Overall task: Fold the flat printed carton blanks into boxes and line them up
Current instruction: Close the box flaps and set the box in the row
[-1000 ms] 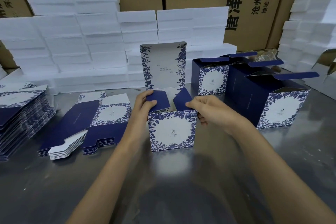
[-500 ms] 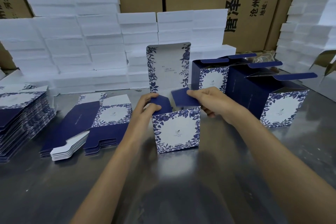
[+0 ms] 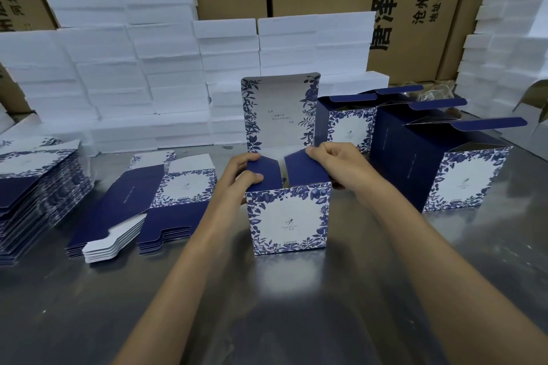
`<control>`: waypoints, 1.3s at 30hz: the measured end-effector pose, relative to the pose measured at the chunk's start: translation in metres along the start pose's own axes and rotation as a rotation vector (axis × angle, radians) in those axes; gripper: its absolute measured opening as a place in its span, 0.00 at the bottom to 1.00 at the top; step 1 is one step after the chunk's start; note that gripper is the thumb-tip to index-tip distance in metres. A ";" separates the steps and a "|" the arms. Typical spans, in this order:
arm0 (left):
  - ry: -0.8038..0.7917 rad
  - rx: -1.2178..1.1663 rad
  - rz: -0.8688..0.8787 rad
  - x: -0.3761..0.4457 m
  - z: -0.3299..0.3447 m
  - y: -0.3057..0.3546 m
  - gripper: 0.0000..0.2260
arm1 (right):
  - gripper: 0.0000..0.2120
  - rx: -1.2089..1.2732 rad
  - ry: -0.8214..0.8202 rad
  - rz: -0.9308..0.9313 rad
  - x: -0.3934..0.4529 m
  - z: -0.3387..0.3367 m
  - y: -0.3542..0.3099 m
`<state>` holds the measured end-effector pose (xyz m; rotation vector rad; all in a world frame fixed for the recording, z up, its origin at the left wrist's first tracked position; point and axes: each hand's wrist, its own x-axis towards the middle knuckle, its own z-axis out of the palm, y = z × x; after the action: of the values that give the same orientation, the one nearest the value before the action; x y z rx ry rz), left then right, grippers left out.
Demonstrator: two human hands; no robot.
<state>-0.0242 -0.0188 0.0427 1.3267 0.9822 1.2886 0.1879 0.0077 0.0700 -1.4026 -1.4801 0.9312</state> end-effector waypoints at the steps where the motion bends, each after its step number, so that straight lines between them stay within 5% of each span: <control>1: -0.005 0.011 -0.002 -0.001 -0.001 0.000 0.14 | 0.18 0.000 -0.015 -0.003 0.002 0.000 0.001; 8: -0.022 0.053 0.002 0.000 -0.004 0.002 0.12 | 0.19 -0.003 0.021 0.032 0.015 -0.003 -0.002; 13: 0.033 0.003 0.023 0.003 -0.001 -0.001 0.25 | 0.04 0.166 0.058 -0.018 0.016 0.000 0.008; 17: 0.020 0.004 0.032 0.007 0.001 -0.006 0.33 | 0.17 0.431 -0.081 -0.048 0.012 -0.004 0.013; 22: 0.055 -0.024 0.021 0.003 0.007 -0.008 0.19 | 0.16 0.467 0.054 0.003 0.011 -0.008 0.014; 26: 0.110 -0.019 0.037 -0.003 0.007 -0.008 0.11 | 0.06 0.215 0.085 0.034 0.004 -0.009 0.023; 28: 0.127 0.030 0.078 -0.005 0.006 -0.006 0.11 | 0.06 0.166 0.057 -0.005 -0.002 -0.008 0.025; 35: 0.173 0.019 0.155 -0.008 0.013 -0.007 0.07 | 0.12 0.575 -0.053 0.023 -0.018 0.003 0.006; 39: 0.191 -0.060 0.158 -0.008 0.017 -0.009 0.09 | 0.07 0.374 -0.056 -0.020 -0.023 0.003 0.003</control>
<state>-0.0071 -0.0271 0.0338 1.2720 0.9754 1.5763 0.1854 -0.0148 0.0636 -1.0941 -1.2765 1.1737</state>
